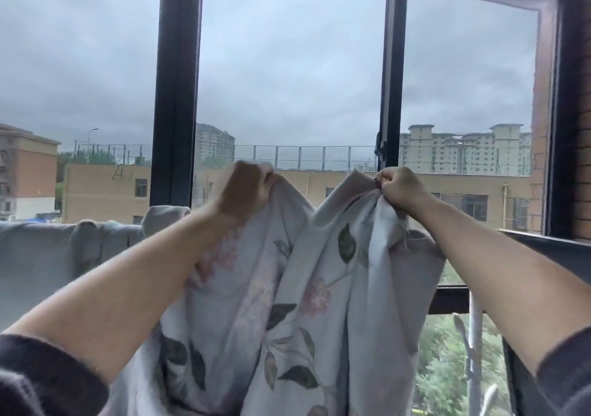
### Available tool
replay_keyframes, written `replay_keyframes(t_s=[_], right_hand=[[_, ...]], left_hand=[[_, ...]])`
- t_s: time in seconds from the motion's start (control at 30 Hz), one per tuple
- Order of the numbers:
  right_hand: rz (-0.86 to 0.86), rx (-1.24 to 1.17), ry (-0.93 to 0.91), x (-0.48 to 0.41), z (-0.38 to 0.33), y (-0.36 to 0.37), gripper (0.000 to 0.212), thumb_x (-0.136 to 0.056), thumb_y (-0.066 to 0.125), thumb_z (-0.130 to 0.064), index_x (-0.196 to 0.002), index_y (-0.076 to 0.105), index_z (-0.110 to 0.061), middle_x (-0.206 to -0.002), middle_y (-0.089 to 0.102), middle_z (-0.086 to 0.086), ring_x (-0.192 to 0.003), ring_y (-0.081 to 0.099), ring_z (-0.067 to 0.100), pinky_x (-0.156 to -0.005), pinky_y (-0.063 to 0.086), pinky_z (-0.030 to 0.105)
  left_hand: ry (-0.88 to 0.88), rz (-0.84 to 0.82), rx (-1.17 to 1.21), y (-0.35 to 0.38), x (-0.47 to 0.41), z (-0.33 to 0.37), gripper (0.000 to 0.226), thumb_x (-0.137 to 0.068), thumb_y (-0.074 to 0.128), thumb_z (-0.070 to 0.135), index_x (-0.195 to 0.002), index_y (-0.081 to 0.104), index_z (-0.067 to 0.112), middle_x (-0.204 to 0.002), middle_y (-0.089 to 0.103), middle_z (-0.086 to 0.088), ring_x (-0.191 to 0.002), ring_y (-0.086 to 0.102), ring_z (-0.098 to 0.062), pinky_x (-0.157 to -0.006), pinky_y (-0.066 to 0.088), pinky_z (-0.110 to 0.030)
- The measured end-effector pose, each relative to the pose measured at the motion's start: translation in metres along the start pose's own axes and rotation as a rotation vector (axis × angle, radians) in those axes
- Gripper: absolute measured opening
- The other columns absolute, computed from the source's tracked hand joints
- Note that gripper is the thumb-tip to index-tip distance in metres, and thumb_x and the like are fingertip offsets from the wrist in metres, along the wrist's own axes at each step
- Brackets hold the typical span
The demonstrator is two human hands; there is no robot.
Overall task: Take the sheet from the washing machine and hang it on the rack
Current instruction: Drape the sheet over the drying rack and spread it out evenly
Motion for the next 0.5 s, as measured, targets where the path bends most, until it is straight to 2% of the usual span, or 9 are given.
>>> replay_keyframes(t_s=[0.1, 0.17, 0.2, 0.27, 0.33, 0.37, 0.43, 0.5], right_hand=[[0.081, 0.045, 0.082, -0.006, 0.012, -0.02, 0.022, -0.09, 0.046, -0.01, -0.081, 0.065, -0.018, -0.09, 0.063, 0.008, -0.087, 0.055, 0.025, -0.074, 0.039, 0.028], [0.101, 0.048, 0.148, -0.002, 0.024, -0.023, 0.025, -0.089, 0.045, -0.009, -0.071, 0.059, -0.018, -0.088, 0.063, 0.009, -0.087, 0.056, 0.025, -0.074, 0.041, 0.029], [0.08, 0.061, 0.17, 0.001, 0.033, -0.019, 0.026, -0.089, 0.045, -0.009, -0.071, 0.061, -0.018, -0.089, 0.064, 0.011, -0.089, 0.057, 0.026, -0.075, 0.042, 0.029], [-0.066, 0.107, 0.172, 0.008, 0.045, -0.002, 0.023, -0.089, 0.048, -0.008, -0.083, 0.07, -0.013, -0.099, 0.068, 0.013, -0.092, 0.058, 0.025, -0.075, 0.041, 0.027], [-0.3, 0.134, 0.198, 0.016, 0.048, 0.017, 0.017, -0.086, 0.056, -0.01, -0.083, 0.073, -0.015, -0.095, 0.069, 0.004, -0.089, 0.06, 0.019, -0.07, 0.042, 0.023], [-0.402, 0.14, 0.216, 0.019, 0.047, 0.022, 0.015, -0.084, 0.06, -0.01, -0.078, 0.071, -0.018, -0.087, 0.068, -0.002, -0.083, 0.06, 0.015, -0.064, 0.043, 0.022], [-0.525, 0.184, 0.238, 0.02, 0.042, 0.023, 0.017, -0.082, 0.061, -0.008, -0.073, 0.068, -0.02, -0.079, 0.063, -0.007, -0.072, 0.057, 0.008, -0.055, 0.043, 0.02], [-0.561, 0.217, 0.239, 0.02, 0.042, 0.02, 0.019, -0.083, 0.059, -0.007, -0.072, 0.068, -0.02, -0.083, 0.065, -0.002, -0.074, 0.057, 0.01, -0.058, 0.046, 0.022]], left_hand=[[-0.31, 0.163, -0.192, -0.021, -0.022, -0.046, 0.033, -0.095, 0.048, 0.028, -0.086, 0.068, 0.002, -0.087, 0.069, -0.022, -0.083, 0.064, -0.04, -0.07, 0.049, -0.037], [-0.574, 0.132, -0.311, -0.019, -0.018, -0.082, 0.032, -0.096, 0.045, 0.025, -0.094, 0.067, 0.002, -0.097, 0.067, -0.024, -0.092, 0.063, -0.042, -0.076, 0.049, -0.043], [-0.7, 0.019, -0.354, -0.014, -0.011, -0.096, 0.029, -0.095, 0.047, 0.023, -0.098, 0.067, 0.001, -0.1, 0.066, -0.023, -0.095, 0.062, -0.041, -0.077, 0.048, -0.043], [-0.88, -0.355, -0.394, 0.002, 0.006, -0.114, 0.021, -0.089, 0.054, 0.018, -0.091, 0.067, 0.002, -0.09, 0.065, -0.014, -0.084, 0.062, -0.03, -0.072, 0.046, -0.036], [-0.919, -0.785, -0.355, 0.017, 0.019, -0.116, 0.018, -0.085, 0.056, 0.02, -0.075, 0.064, 0.006, -0.074, 0.059, -0.007, -0.071, 0.056, -0.02, -0.067, 0.043, -0.029], [-0.878, -0.921, -0.4, 0.023, 0.021, -0.119, 0.016, -0.083, 0.058, 0.022, -0.076, 0.064, 0.008, -0.074, 0.059, -0.004, -0.074, 0.057, -0.019, -0.073, 0.047, -0.03], [-0.757, -1.0, -0.484, 0.034, 0.015, -0.122, 0.02, -0.072, 0.062, 0.025, -0.086, 0.066, 0.011, -0.083, 0.064, -0.001, -0.085, 0.063, -0.018, -0.089, 0.052, -0.034], [-0.682, -0.898, -0.488, 0.035, 0.012, -0.11, 0.018, -0.068, 0.061, 0.024, -0.082, 0.062, 0.012, -0.083, 0.065, -0.001, -0.079, 0.064, -0.016, -0.085, 0.055, -0.035]])
Point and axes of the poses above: each hand's wrist, its own x-axis away from the middle knuckle, its own y-axis out of the palm, z = x × y, the point moved 3 cm from there along -x, towards the middle knuckle
